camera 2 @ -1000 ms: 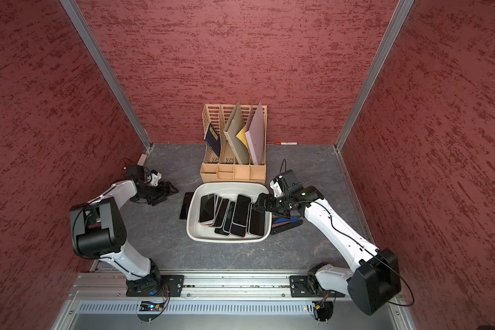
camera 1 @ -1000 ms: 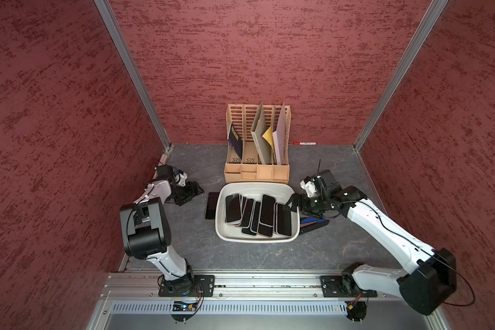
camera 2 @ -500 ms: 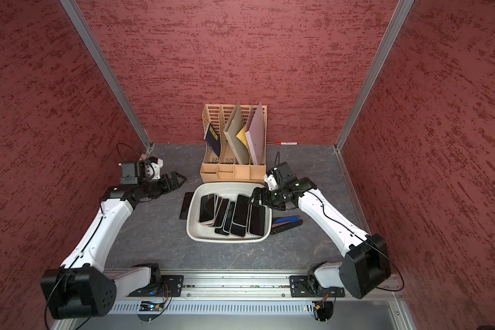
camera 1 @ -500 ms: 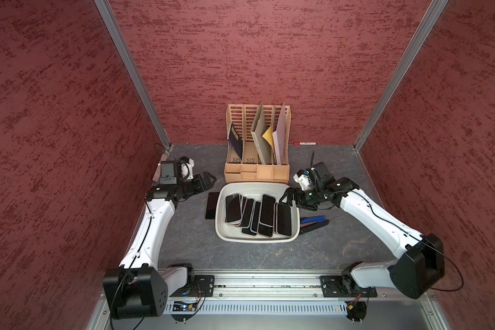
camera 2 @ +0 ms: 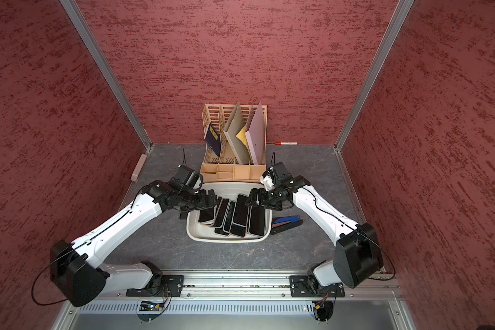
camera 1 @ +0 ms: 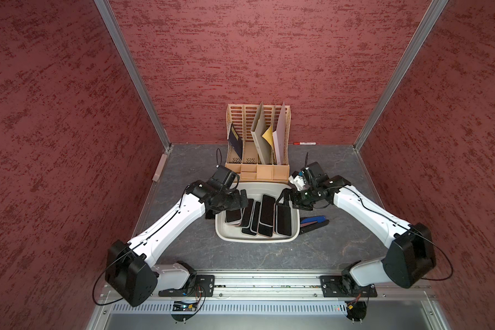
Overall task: Take the phone out of the storage box
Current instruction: Pick up the phone from the storage box.
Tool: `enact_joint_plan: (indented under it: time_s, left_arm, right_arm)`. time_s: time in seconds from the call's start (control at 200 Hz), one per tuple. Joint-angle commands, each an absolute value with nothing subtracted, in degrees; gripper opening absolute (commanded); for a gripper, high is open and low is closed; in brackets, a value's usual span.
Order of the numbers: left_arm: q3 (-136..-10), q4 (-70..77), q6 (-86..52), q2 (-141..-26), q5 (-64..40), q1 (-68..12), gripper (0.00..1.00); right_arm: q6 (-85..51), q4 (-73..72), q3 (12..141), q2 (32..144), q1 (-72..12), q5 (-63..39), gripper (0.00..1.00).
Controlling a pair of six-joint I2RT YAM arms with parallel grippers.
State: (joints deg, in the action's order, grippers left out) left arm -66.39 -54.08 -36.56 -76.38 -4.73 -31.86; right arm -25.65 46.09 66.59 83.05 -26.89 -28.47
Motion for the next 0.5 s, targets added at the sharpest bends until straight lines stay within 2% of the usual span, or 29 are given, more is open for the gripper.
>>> enact_joint_plan:
  time_s: [0.0,0.19,0.496]
  left_arm:
    - [-68.74,-57.03,-44.20,-79.71,-1.59,-33.34,1.00]
    - [-70.50,-58.17,-46.92,-85.05,0.00,-35.77,1.00]
    - [-68.78,-57.11,-46.79,-87.14,-1.19,-35.66,1.00]
  right_arm:
    - [-24.26,44.80,65.55,81.77,-27.10,-29.46,0.98]
    - [-23.91,44.87,64.45,80.89,-27.16,-29.27,0.98]
    - [-24.25,43.83,60.88,78.14,-27.14,-28.30,0.98]
